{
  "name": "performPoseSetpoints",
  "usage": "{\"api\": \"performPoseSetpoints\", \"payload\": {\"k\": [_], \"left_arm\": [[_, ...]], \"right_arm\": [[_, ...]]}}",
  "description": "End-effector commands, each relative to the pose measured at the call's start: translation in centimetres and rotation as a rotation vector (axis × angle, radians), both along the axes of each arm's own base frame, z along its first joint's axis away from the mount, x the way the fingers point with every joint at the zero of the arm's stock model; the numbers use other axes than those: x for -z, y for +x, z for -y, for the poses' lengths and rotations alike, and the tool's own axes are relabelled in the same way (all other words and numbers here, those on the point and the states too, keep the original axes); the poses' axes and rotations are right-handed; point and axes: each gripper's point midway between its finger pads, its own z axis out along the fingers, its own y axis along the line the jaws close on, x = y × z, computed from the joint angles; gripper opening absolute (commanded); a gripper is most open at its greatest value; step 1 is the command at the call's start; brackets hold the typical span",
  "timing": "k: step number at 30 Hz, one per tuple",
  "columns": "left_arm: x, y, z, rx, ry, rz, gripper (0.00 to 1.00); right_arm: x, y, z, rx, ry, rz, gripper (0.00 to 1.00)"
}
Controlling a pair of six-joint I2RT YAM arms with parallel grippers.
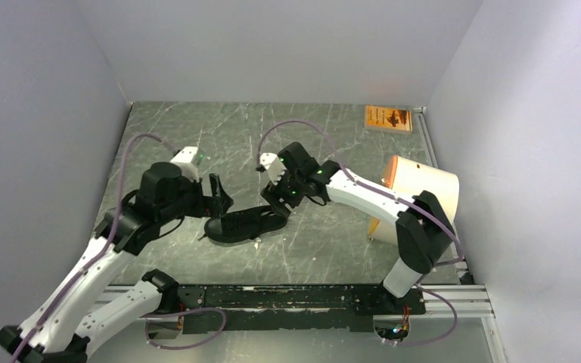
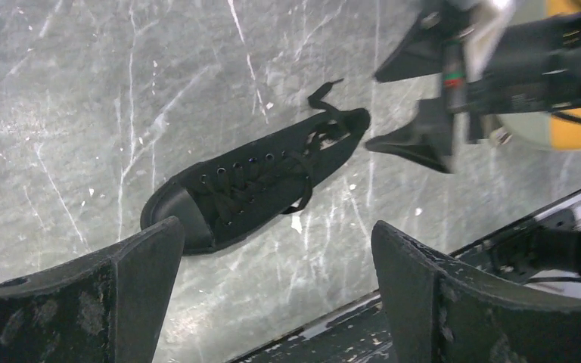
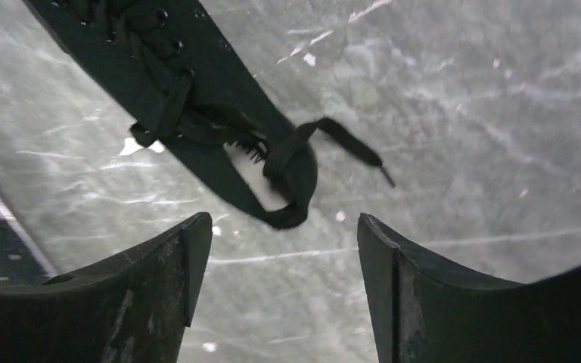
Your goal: Tie the shoes
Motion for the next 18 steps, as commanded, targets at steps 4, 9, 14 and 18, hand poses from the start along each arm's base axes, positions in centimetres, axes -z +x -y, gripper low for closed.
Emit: {"api": "performPoseSetpoints", "payload": {"k": [4,9,14,18], "left_arm": [[-6.1,-1.9,-2.4,-0.139,-0.138,0.086,0.98],[-6.1,-2.7,-3.1,-0.128,-0.088,0.071,0.98],[-6.6,-2.9,-3.5,-0.120,-0.068,0.090,0.98],[-7.2,-3.0,-3.5,-0.101,-0.059,0.101,0.98]], "right_arm": [[1.8,2.0,-3.4,-0.258,-0.131,0.189,0.67],[4.3,1.5,-5.2,-0.314,-0.201,0.205,0.59],[6.0,2.2,-5.8,-0.286,-0.245,0.242,0.40],[5.0,2.3,-5.6,-0.180,-0.236,0.218,0.07]]}}
